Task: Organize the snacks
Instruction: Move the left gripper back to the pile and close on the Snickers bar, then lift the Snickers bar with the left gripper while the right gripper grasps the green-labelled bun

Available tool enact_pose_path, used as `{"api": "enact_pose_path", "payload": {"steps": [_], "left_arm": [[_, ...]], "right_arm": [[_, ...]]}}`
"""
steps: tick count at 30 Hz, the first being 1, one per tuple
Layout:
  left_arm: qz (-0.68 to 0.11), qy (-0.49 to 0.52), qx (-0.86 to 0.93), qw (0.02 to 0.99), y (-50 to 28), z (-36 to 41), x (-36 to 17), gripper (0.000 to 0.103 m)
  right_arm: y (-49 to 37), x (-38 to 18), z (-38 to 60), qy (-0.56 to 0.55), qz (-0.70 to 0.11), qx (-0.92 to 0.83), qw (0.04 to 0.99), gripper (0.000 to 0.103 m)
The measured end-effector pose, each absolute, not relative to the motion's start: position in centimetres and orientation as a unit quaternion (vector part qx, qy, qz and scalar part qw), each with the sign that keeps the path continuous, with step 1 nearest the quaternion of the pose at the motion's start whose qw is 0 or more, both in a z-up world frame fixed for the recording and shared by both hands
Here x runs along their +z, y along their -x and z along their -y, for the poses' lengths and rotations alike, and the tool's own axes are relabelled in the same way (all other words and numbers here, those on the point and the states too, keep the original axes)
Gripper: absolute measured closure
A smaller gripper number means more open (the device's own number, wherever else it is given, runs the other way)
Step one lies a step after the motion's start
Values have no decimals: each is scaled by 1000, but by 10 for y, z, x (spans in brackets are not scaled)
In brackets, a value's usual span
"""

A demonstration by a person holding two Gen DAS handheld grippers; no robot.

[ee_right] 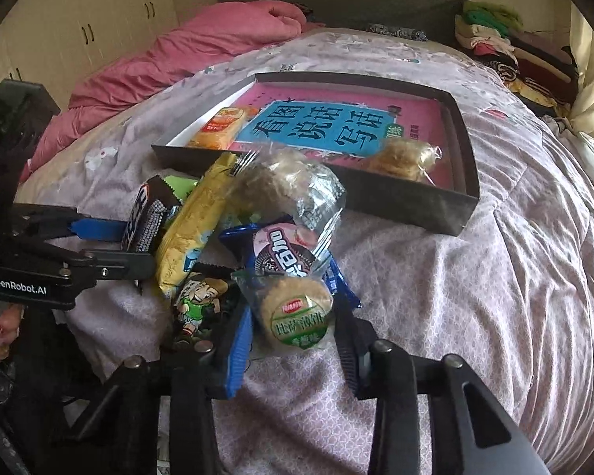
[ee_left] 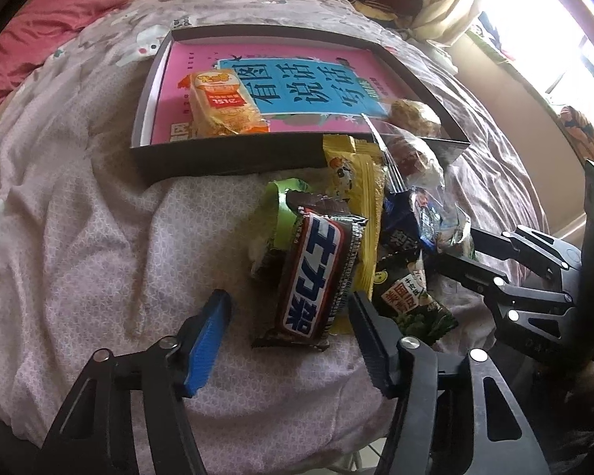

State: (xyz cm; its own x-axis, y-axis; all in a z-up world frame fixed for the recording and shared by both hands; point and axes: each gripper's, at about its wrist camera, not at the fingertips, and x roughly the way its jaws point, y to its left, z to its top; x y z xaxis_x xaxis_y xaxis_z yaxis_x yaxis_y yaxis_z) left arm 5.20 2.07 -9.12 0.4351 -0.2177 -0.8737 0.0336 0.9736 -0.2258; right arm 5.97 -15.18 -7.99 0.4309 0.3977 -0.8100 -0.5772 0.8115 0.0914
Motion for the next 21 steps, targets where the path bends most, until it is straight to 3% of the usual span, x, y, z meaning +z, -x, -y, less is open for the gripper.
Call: {"api": "enact_pose_path", "payload": {"steps": [2, 7, 21], "left_arm": [[-526, 95, -86, 841, -53, -20, -91, 59], [-524, 99, -100, 840, -55, -16, -92, 70], [-511, 113, -108, 845, -46, -25, -75, 74]], "right_arm": [[-61, -79, 154, 95, -448, 290, 840, 65], [-63, -77, 157, 85, -447, 284, 844, 66], [-63, -67, 167, 57, -437, 283, 852, 66]]}}
